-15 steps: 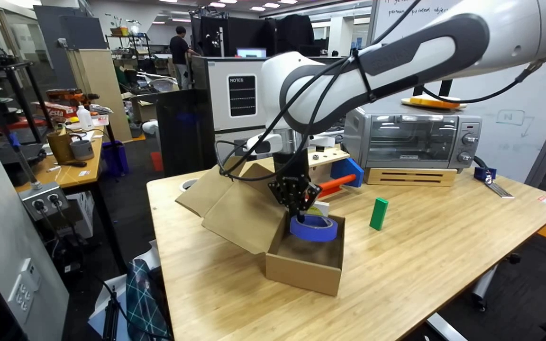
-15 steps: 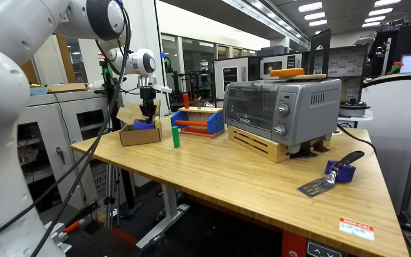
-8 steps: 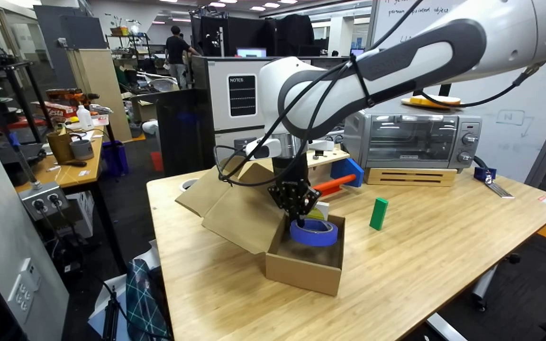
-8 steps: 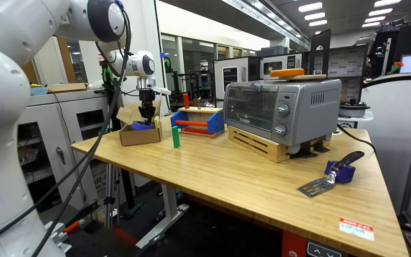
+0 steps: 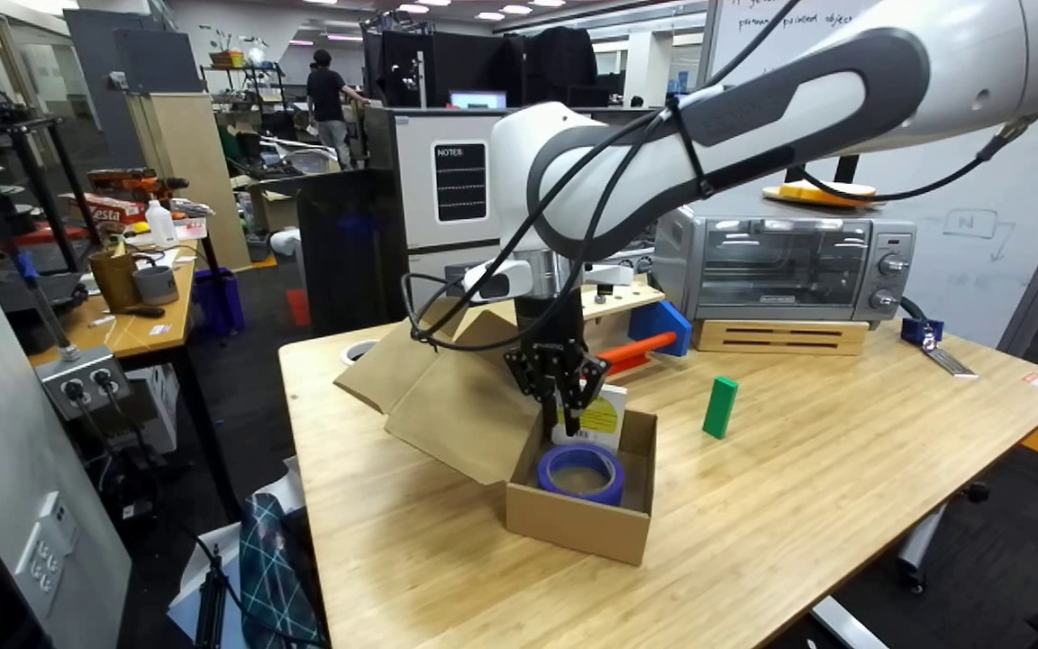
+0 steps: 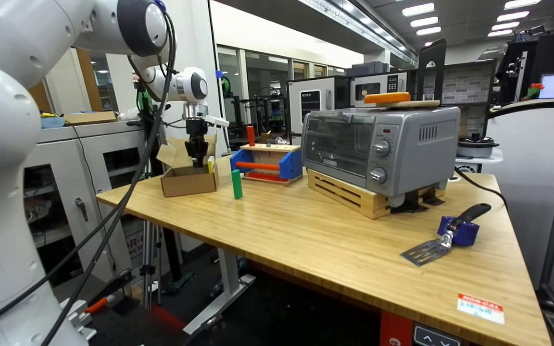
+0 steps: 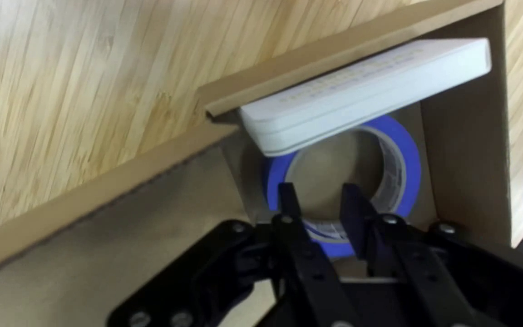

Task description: Pick up the masking table and put it in the carton box

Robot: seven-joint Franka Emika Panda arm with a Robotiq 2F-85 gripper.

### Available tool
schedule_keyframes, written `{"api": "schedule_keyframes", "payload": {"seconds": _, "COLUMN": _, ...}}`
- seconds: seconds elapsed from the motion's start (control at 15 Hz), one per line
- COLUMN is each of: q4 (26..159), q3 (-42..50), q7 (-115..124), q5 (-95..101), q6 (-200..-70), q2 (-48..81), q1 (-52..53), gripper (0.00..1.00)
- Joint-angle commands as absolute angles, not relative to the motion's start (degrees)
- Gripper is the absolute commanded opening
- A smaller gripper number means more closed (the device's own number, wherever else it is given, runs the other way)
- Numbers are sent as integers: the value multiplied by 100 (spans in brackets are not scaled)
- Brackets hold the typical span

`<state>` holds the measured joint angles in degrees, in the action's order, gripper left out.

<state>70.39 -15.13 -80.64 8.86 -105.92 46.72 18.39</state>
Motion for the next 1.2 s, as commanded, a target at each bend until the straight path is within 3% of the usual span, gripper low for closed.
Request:
{"api": "schedule_keyframes", "payload": {"seconds": 0.0, "q4": 7069, "q3": -1622, "q7": -8310, "q5": 793, "q6": -10496, "q2": 4556, "q1": 1749, "gripper": 62}}
{"api": "schedule_keyframes", "payload": {"seconds": 0.33, "q4": 7128, "q3": -1599, "q7": -8331, "q5": 826, "q6": -10542, "q2": 4372, "q1": 1721, "gripper": 98}}
{"api": "schedule_keyframes", "payload": {"seconds": 1.13, "q4": 8655, "q3": -1296, "q7": -7902, "q5": 1161, "q6": -11064, "q2": 2177, "q1": 1180, "gripper": 100}}
